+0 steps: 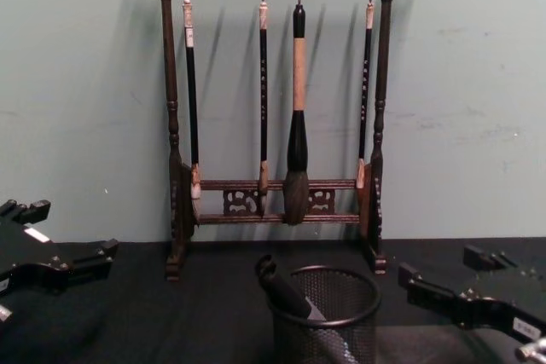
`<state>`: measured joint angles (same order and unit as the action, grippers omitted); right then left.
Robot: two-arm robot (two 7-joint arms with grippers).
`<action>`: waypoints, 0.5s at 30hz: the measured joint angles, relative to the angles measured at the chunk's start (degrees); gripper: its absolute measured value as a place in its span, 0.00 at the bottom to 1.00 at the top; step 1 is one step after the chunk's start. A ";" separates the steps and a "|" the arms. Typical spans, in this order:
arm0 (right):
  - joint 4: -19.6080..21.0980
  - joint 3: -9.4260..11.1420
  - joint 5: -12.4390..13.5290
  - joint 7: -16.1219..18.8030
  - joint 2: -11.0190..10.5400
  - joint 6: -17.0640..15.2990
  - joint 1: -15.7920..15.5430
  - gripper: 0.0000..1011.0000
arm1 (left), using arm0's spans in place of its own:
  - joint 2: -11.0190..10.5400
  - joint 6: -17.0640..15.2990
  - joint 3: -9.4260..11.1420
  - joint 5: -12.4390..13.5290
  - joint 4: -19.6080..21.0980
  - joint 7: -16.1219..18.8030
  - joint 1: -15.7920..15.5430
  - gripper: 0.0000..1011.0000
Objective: Pick up the water-based marker from the table and place it into the pen holder.
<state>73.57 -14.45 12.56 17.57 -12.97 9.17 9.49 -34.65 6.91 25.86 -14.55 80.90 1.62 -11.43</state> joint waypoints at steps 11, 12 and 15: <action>-0.09 0.05 0.02 0.02 0.06 -0.17 -0.01 0.99 | 0.00 0.00 0.00 0.00 0.00 0.00 0.00 1.00; -0.09 0.05 0.02 0.03 0.06 -0.16 -0.01 0.99 | 0.00 0.00 0.00 0.00 0.00 0.00 0.00 1.00; -0.09 0.03 0.02 0.05 0.04 -0.13 -0.01 0.99 | 0.00 0.00 0.00 0.00 0.00 0.00 -0.01 1.00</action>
<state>73.48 -14.42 12.58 17.62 -12.92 9.04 9.48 -34.64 6.91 25.86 -14.55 80.90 1.62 -11.44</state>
